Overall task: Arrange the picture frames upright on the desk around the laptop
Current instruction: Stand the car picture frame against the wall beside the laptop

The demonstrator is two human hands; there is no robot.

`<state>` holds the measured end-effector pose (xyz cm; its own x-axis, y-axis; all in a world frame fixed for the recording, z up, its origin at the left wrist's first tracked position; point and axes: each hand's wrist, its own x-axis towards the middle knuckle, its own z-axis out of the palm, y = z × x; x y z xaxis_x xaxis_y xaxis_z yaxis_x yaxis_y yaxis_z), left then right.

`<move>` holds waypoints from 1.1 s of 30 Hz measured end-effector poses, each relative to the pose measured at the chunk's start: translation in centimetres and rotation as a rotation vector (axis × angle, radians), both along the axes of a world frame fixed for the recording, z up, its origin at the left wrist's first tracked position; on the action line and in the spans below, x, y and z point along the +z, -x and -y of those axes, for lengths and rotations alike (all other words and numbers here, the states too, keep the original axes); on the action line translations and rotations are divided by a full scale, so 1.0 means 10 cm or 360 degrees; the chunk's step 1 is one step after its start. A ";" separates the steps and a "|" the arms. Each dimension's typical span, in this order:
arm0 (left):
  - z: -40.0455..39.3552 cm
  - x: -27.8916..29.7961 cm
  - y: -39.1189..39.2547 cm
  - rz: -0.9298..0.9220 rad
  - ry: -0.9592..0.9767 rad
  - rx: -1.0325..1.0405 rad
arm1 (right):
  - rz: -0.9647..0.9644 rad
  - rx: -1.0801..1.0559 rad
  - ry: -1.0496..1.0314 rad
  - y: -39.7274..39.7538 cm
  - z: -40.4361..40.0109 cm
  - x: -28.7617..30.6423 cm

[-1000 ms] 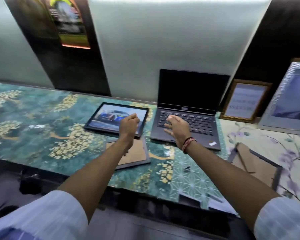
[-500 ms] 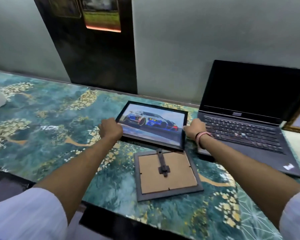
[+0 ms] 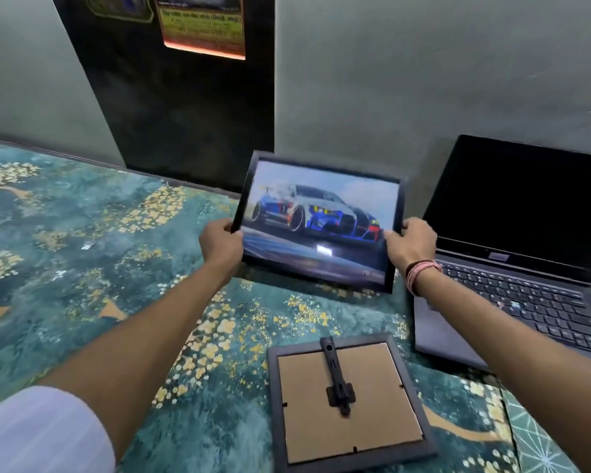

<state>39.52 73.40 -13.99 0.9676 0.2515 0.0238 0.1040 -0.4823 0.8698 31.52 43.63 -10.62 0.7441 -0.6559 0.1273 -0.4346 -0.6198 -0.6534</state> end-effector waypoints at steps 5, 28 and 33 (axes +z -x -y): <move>0.24 0.06 -0.38 0.0123 0.0203 -0.0219 | 0.0215 0.0031 0.0046 -0.19 0.10 0.17; 0.81 -0.23 -1.08 -0.0173 0.0485 -0.0499 | 0.0363 -0.0051 -0.0322 -0.61 0.11 -0.11; 0.79 -0.21 -1.07 -0.0164 0.0423 -0.0490 | 0.0361 -0.0015 -0.0363 -0.63 0.11 -0.13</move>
